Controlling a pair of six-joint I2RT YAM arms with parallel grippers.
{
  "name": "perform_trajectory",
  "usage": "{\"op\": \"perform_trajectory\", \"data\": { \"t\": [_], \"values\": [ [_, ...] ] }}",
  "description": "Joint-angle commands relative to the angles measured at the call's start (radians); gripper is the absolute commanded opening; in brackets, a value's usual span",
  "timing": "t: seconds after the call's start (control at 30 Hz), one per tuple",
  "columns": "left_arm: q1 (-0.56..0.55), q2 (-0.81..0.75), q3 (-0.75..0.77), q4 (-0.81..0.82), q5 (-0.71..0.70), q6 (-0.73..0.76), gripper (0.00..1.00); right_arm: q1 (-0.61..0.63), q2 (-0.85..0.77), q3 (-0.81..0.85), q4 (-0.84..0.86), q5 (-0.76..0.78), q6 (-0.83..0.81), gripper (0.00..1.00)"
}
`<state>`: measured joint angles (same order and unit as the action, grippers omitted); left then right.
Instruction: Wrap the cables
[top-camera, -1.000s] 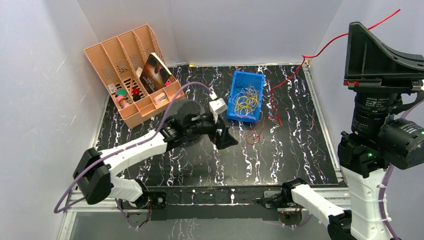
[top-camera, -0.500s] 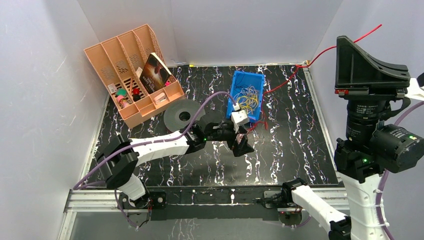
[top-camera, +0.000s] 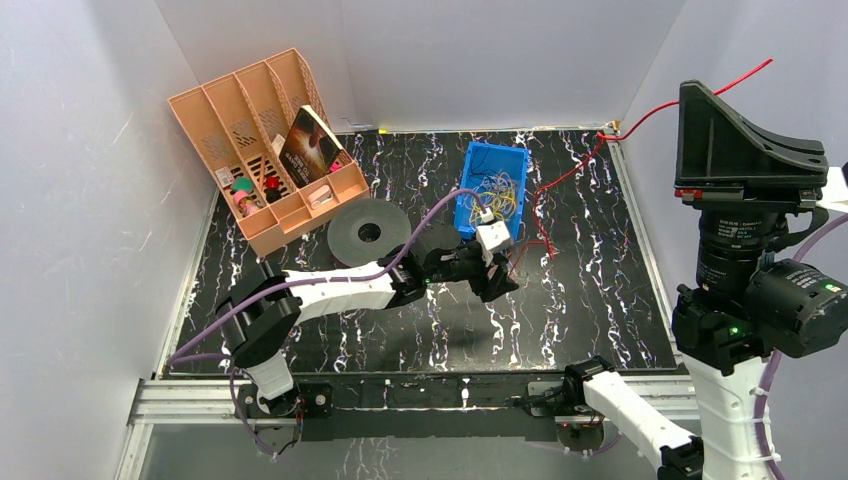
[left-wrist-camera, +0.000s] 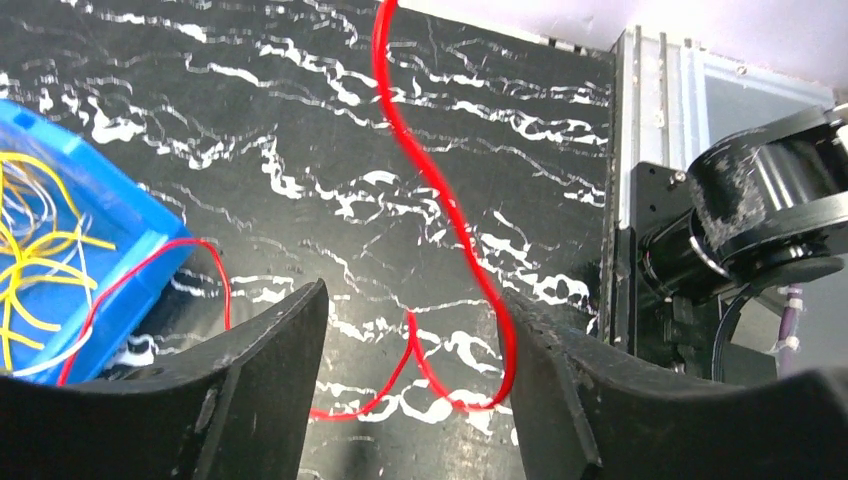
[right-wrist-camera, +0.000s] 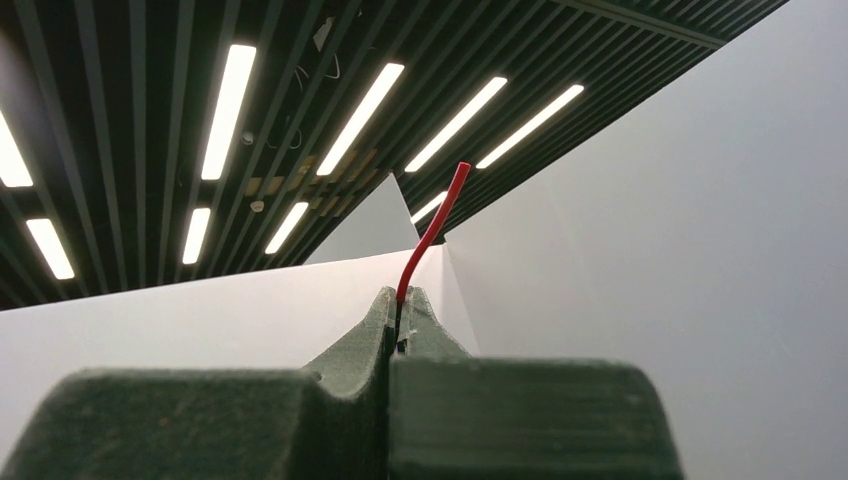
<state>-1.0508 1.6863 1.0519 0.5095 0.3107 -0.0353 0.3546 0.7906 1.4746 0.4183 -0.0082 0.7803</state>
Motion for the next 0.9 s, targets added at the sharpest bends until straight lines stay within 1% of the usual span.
{"op": "perform_trajectory", "data": {
  "t": [0.0, 0.07, 0.1, 0.27, 0.37, 0.57, 0.77, 0.87],
  "values": [
    [-0.018, 0.000, 0.065, 0.069, 0.018, 0.020, 0.60, -0.002, -0.014, 0.004, 0.016, -0.010, -0.016, 0.00],
    [-0.021, 0.000, 0.069, 0.069, 0.023, 0.023, 0.56, -0.002, -0.015, 0.001, 0.017, -0.013, -0.015, 0.00],
    [-0.021, -0.001, 0.069, 0.066, 0.024, 0.024, 0.52, -0.003, -0.014, 0.000, 0.016, -0.014, -0.015, 0.00],
    [-0.022, 0.000, 0.082, 0.019, 0.017, 0.046, 0.25, -0.002, -0.016, 0.000, 0.017, -0.012, -0.014, 0.00],
    [-0.023, -0.005, 0.091, -0.016, 0.005, 0.056, 0.00, -0.002, -0.017, 0.003, 0.014, -0.009, -0.020, 0.00],
    [-0.026, -0.048, 0.112, -0.066, 0.008, 0.058, 0.00, -0.002, -0.019, 0.003, 0.006, -0.004, -0.033, 0.00],
    [-0.029, -0.122, 0.202, -0.174, 0.059, 0.066, 0.00, -0.002, -0.050, -0.026, -0.004, 0.023, -0.074, 0.00],
    [-0.029, -0.165, 0.272, -0.215, 0.070, 0.089, 0.00, -0.002, -0.071, -0.050, -0.002, 0.041, -0.082, 0.00]
  ]
}}
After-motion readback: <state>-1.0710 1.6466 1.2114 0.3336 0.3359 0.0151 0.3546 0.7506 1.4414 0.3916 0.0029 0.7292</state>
